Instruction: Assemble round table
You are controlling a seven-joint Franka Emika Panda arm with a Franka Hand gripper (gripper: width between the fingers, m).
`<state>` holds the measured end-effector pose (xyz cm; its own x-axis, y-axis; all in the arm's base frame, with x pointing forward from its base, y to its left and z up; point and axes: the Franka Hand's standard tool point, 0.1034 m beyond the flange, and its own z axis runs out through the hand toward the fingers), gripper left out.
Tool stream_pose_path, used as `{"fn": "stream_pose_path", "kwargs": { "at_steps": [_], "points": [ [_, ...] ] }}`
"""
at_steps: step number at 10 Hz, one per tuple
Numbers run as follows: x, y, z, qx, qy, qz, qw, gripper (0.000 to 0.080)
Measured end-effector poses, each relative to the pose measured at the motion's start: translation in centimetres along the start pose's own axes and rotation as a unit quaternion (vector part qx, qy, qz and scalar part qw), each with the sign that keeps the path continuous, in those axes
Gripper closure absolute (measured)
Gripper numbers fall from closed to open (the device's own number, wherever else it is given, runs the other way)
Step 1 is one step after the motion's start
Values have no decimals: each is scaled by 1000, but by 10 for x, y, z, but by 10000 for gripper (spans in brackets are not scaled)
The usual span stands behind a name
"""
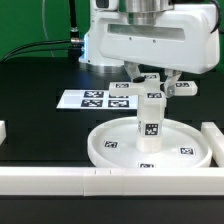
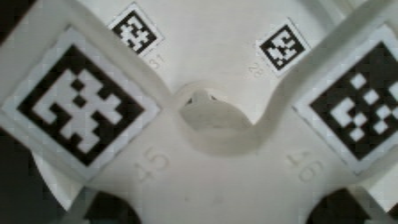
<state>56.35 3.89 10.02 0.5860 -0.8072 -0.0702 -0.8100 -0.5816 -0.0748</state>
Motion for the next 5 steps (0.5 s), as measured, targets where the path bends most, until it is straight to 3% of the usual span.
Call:
{"fn": "stream_pose_path", "kwargs": {
  "at_steps": [2, 5],
  "points": [
    [1, 1, 1, 22, -7, 149, 989, 354],
    [2, 1, 1, 20, -12, 297, 955, 354]
  ]
}}
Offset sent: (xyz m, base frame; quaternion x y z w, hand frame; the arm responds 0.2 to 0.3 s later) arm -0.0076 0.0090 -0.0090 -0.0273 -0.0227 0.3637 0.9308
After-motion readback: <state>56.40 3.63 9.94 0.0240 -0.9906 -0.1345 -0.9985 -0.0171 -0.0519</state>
